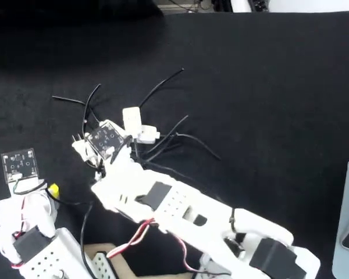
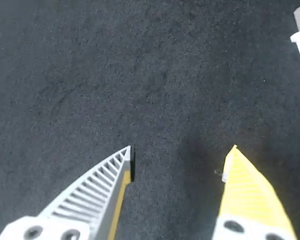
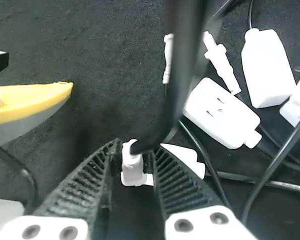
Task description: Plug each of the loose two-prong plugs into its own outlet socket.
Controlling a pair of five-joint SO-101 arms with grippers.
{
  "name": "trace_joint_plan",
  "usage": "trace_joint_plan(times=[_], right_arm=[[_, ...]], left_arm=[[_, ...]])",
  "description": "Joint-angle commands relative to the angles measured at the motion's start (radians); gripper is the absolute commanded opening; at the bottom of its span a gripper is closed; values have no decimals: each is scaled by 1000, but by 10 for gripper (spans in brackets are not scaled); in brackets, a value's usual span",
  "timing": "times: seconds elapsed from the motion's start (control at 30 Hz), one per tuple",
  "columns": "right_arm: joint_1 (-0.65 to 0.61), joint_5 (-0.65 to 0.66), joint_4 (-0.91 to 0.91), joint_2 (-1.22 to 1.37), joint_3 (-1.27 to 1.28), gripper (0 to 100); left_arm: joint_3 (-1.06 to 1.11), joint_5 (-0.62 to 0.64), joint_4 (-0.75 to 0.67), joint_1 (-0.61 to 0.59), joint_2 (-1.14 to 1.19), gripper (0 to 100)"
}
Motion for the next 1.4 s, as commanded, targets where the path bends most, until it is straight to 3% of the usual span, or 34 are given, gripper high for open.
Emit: trace_joint_plan(times=[0.0, 0.6, 0.8, 1.13, 1.37], right_arm=[[-15, -11, -55, 27, -25, 11], [-18, -8, -101, 136, 18, 11], [-18, -11, 12, 136, -1, 11], [-97, -112, 43, 137, -4, 11], [-41, 14, 38, 137, 15, 11]], left_arm=[[7, 12, -14, 2, -9, 289], [28, 60, -18, 4, -9, 289], [30, 60, -18, 4, -9, 289], [30, 60, -18, 4, -9, 289], [30, 60, -15, 4, -9, 289]])
